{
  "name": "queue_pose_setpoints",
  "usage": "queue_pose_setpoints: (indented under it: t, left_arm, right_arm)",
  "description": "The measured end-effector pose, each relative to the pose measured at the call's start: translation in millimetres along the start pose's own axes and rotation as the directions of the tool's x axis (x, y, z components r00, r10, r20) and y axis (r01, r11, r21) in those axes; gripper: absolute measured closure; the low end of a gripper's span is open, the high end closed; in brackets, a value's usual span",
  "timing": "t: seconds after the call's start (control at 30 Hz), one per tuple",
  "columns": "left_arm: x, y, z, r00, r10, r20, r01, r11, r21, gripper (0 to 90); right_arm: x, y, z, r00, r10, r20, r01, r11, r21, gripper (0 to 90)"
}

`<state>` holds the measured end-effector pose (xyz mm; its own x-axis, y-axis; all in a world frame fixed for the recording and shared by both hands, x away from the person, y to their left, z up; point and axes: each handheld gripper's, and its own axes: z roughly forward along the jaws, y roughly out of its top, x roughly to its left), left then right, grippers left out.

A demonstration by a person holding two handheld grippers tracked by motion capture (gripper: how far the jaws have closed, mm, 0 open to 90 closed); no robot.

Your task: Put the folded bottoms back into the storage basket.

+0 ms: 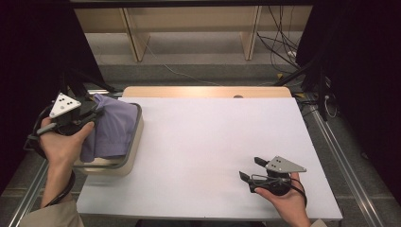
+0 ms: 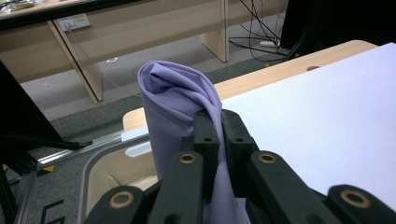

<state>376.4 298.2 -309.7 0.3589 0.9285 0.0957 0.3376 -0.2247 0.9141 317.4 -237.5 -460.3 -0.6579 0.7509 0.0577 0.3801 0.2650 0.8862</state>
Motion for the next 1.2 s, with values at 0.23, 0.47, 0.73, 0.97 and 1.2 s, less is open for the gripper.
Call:
queue_pose_setpoints:
  t: [0.23,0.47,0.73,0.97,1.2]
  left_arm:
    - [-1.9,-1.7,6.0,0.9999,-0.008,0.013,0.008,0.9999,0.012,85.5]
    - [-2.2,-3.7,10.9,0.9998,-0.004,0.017,0.004,0.9997,0.025,85.5]
    - [0.3,-7.9,18.7,0.9997,-0.010,0.022,0.010,0.9994,0.033,85.4]
    - [3.0,-12.8,26.6,0.9996,-0.016,0.024,0.014,0.9985,0.052,85.4]
    - [6.0,-16.4,31.4,0.9996,-0.018,0.022,0.017,0.9983,0.055,85.3]
  right_arm:
    - [-0.1,-0.1,0.0,1.0000,0.000,0.000,0.000,1.000,0.000,22.8]
    - [0.1,-0.1,0.6,1.0000,0.000,0.000,0.000,1.000,0.000,22.8]
    - [0.1,-0.2,0.9,1.0000,0.000,0.000,0.000,1.000,0.002,22.8]
    - [0.2,-0.2,1.4,1.0000,0.002,0.001,-0.002,1.000,0.002,22.7]
    - [-0.1,-0.4,2.1,1.0000,0.001,-0.003,-0.001,1.000,0.001,22.7]
